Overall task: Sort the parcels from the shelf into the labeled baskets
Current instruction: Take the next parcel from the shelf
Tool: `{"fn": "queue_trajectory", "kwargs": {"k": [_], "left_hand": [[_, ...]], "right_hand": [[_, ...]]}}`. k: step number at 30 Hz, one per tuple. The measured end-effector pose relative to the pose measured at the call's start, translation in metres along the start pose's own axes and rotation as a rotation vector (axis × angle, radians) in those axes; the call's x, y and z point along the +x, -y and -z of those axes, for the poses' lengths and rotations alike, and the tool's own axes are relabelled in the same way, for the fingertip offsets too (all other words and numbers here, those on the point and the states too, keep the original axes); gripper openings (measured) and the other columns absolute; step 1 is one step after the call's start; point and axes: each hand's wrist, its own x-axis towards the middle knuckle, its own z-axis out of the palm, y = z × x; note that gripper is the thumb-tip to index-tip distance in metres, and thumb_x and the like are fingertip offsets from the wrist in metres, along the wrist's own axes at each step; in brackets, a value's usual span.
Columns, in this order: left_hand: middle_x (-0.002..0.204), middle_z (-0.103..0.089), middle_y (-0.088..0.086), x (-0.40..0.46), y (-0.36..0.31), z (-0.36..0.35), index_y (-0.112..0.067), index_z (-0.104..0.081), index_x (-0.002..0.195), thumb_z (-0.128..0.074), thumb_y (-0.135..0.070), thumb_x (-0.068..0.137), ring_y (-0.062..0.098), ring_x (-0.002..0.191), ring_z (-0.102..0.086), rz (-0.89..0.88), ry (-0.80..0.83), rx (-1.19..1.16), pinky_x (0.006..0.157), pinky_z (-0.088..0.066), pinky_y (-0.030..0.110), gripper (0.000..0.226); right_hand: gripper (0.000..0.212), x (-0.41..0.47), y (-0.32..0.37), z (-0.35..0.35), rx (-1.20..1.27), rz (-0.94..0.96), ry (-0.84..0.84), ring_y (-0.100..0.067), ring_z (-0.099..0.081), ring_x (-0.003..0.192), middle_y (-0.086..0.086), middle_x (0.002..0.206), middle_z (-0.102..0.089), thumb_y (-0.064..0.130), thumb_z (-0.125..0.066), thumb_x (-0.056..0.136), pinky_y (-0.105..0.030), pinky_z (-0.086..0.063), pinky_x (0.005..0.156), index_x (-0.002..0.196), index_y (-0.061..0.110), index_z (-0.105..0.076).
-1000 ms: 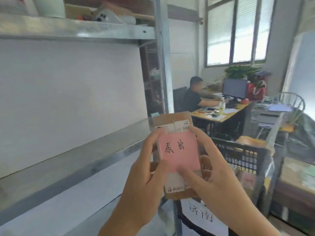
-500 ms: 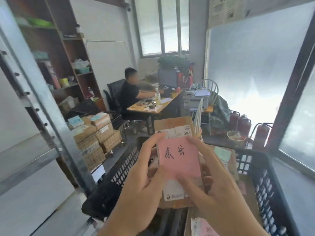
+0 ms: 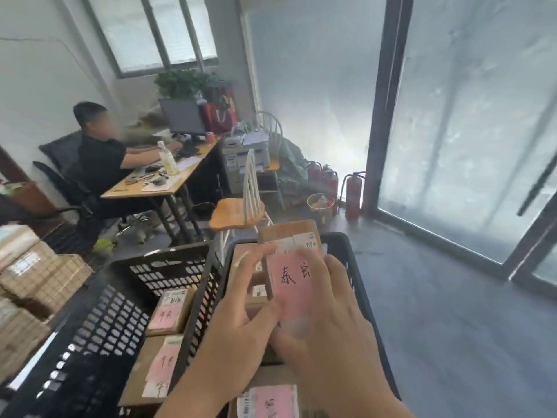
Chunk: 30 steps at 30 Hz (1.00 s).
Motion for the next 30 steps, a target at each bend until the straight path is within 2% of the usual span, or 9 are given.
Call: {"fn": "queue_trajectory", "kwargs": {"k": [2, 5, 6, 8, 12, 17, 21, 26, 30], "left_hand": [[0.120, -0.072, -0.012, 0.011, 0.008, -0.012, -0.062, -0.050, 0.136, -0.058, -0.007, 0.104, 0.046, 0.099, -0.069, 0.006, 0.052, 0.016, 0.093, -0.052, 0.070, 0.064], [0.132, -0.060, -0.028, 0.032, 0.026, -0.017, -0.072, -0.039, 0.136, -0.057, -0.032, 0.105, 0.008, 0.109, -0.071, -0.054, 0.131, 0.212, 0.105, -0.052, 0.047, 0.054], [0.137, -0.053, -0.032, 0.043, 0.035, -0.014, -0.074, -0.034, 0.136, -0.056, -0.038, 0.104, 0.004, 0.117, -0.065, -0.085, 0.128, 0.350, 0.108, -0.048, 0.041, 0.053], [0.142, -0.044, -0.028, 0.068, 0.058, -0.005, -0.068, -0.030, 0.140, -0.054, -0.037, 0.104, 0.005, 0.131, -0.049, -0.130, 0.085, 0.611, 0.111, -0.041, 0.037, 0.053], [0.168, -0.028, -0.008, 0.118, 0.125, 0.005, -0.050, -0.032, 0.153, -0.045, -0.045, 0.104, 0.018, 0.159, -0.013, -0.120, 0.121, 0.952, 0.129, -0.021, 0.047, 0.050], [0.175, -0.003, -0.008, 0.128, 0.186, 0.024, -0.054, -0.007, 0.160, -0.008, -0.058, 0.103, 0.016, 0.161, 0.011, -0.070, 0.174, 1.139, 0.131, 0.000, 0.048, 0.057], [0.174, 0.007, -0.010, 0.128, 0.197, 0.027, -0.053, 0.002, 0.160, -0.002, -0.059, 0.101, 0.014, 0.159, 0.019, -0.102, 0.167, 1.175, 0.130, 0.007, 0.048, 0.060], [0.174, 0.011, -0.012, 0.128, 0.203, 0.026, -0.054, 0.007, 0.159, 0.001, -0.060, 0.100, 0.016, 0.159, 0.020, -0.126, 0.158, 1.198, 0.130, 0.007, 0.048, 0.060], [0.174, 0.012, -0.013, 0.130, 0.208, 0.025, -0.054, 0.008, 0.160, 0.000, -0.060, 0.101, 0.014, 0.159, 0.021, -0.137, 0.148, 1.203, 0.130, 0.007, 0.048, 0.060]], "right_hand": [[0.080, 0.003, -0.019, -0.002, -0.007, -0.068, -0.041, -0.010, -0.051, 0.116, 0.026, 0.141, -0.026, 0.071, -0.040, 0.073, -0.024, -0.046, 0.075, 0.148, 0.051, -0.016], [0.076, 0.011, -0.052, -0.007, -0.034, -0.179, -0.076, -0.012, -0.049, 0.114, 0.022, 0.136, -0.030, 0.069, -0.057, 0.082, -0.026, -0.043, 0.074, 0.146, 0.052, -0.020], [0.076, 0.016, -0.064, -0.009, -0.047, -0.217, -0.088, -0.012, -0.047, 0.115, 0.020, 0.135, -0.032, 0.067, -0.062, 0.084, -0.027, -0.041, 0.075, 0.146, 0.052, -0.020], [0.075, 0.029, -0.083, -0.018, -0.076, -0.277, -0.098, -0.014, -0.043, 0.115, 0.014, 0.133, -0.035, 0.062, -0.065, 0.087, -0.026, -0.039, 0.075, 0.148, 0.049, -0.023], [0.068, 0.061, -0.105, -0.054, -0.131, -0.323, -0.092, -0.014, -0.037, 0.110, 0.004, 0.131, -0.040, 0.056, -0.066, 0.090, -0.021, -0.035, 0.076, 0.147, 0.040, -0.033], [0.058, 0.088, -0.128, -0.109, -0.141, -0.347, -0.080, -0.012, -0.038, 0.108, 0.004, 0.126, -0.045, 0.056, -0.068, 0.092, -0.021, -0.043, 0.082, 0.139, 0.040, -0.039], [0.050, 0.093, -0.154, -0.133, -0.091, -0.419, -0.059, -0.014, -0.047, 0.115, 0.003, 0.131, -0.049, 0.049, -0.071, 0.094, -0.023, -0.041, 0.085, 0.137, 0.042, -0.047], [0.055, 0.097, -0.187, -0.158, -0.068, -0.507, -0.025, -0.020, -0.050, 0.125, -0.002, 0.144, -0.048, 0.047, -0.070, 0.095, -0.038, -0.053, 0.099, 0.145, 0.042, -0.050], [0.046, 0.098, -0.214, -0.190, -0.275, -0.468, 0.116, -0.027, -0.045, 0.137, -0.004, 0.153, -0.040, 0.055, -0.044, 0.103, -0.043, -0.048, 0.109, 0.147, 0.042, -0.043]]}}
